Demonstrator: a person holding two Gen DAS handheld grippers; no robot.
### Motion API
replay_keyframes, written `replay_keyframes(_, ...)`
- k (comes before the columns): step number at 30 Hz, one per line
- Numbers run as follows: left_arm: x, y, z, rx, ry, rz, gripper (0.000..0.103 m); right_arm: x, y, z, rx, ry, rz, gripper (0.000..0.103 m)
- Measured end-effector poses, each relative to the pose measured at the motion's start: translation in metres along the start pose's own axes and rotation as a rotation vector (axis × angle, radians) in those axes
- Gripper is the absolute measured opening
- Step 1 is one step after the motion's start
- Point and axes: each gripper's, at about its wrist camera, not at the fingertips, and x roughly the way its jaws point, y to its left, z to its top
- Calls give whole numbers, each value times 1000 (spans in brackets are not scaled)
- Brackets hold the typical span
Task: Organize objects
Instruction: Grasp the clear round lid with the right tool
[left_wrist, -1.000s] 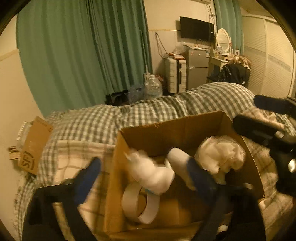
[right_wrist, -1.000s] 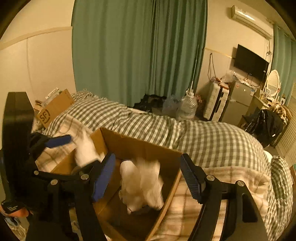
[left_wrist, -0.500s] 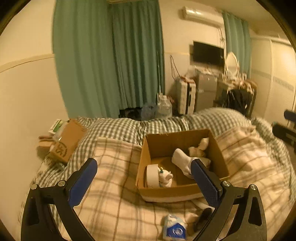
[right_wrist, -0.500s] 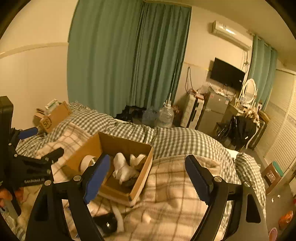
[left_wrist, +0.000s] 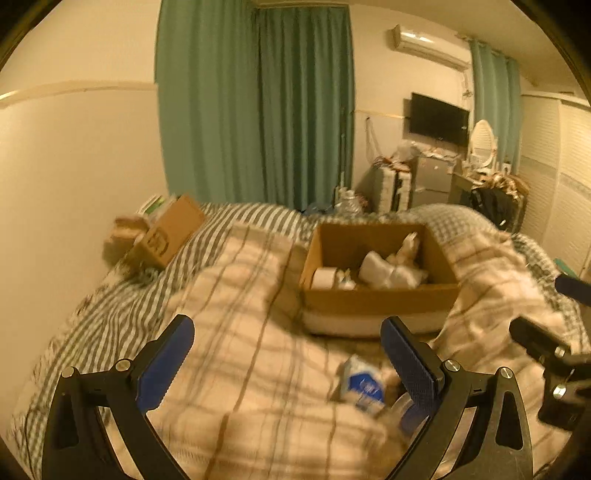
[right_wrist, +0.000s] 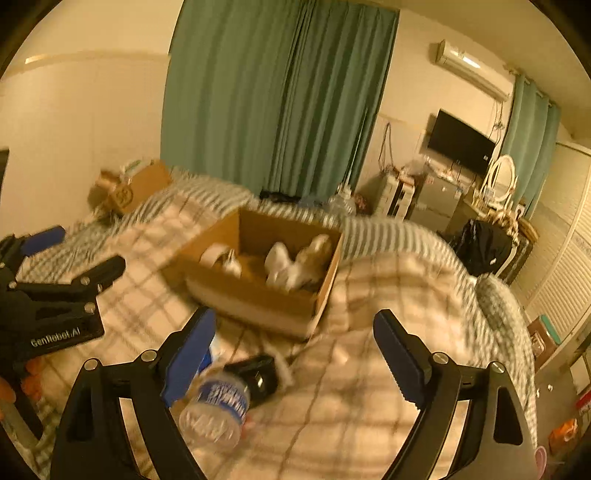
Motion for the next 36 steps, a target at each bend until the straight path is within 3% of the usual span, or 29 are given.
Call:
replay_keyframes(7,24,3,-27,6,55,57,103,48,18,-42,6,159,32,87)
replay_keyframes(19,35,13,-42,-20,102,68,103,92,71,-75,-164,328,115,87)
replay_keyframes(26,39,17,-45,-36,125,66,103,114,72,-85,-162,432,158,77)
replay_keyframes(31,38,15,-46,-25,125,69,103,106,69,-81,-151,395,147,72)
replay_keyframes(36,40,10,-45,-10,141,60,103,81,52,-56,-123,269,102,67)
